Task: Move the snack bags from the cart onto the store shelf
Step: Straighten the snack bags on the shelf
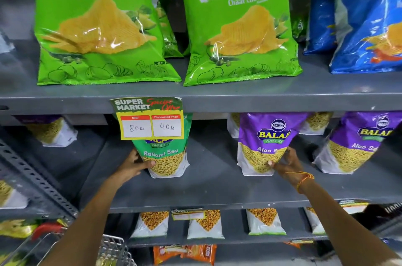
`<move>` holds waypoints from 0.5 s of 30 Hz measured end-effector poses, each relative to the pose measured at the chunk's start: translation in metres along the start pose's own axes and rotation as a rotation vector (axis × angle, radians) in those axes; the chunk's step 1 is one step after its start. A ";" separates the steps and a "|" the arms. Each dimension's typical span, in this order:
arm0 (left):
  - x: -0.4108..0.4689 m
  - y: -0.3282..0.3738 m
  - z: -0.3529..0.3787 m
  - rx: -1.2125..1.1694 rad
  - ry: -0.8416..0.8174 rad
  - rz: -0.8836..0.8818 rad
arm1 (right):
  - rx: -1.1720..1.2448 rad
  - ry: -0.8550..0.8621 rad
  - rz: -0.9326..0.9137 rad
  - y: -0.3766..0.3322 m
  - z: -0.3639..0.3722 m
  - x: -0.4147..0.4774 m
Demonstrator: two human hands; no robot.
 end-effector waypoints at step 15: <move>-0.005 -0.014 0.000 0.012 -0.016 0.130 | 0.085 0.027 -0.050 -0.004 0.019 -0.002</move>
Point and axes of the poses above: each hand's wrist, its own x-axis towards the middle knuckle, its own z-axis out of the palm, y = z × x, the point moved 1 cm from there along x, towards the middle knuckle, and after that the axes turned 14 degrees about -y, right-handed, at the moved point
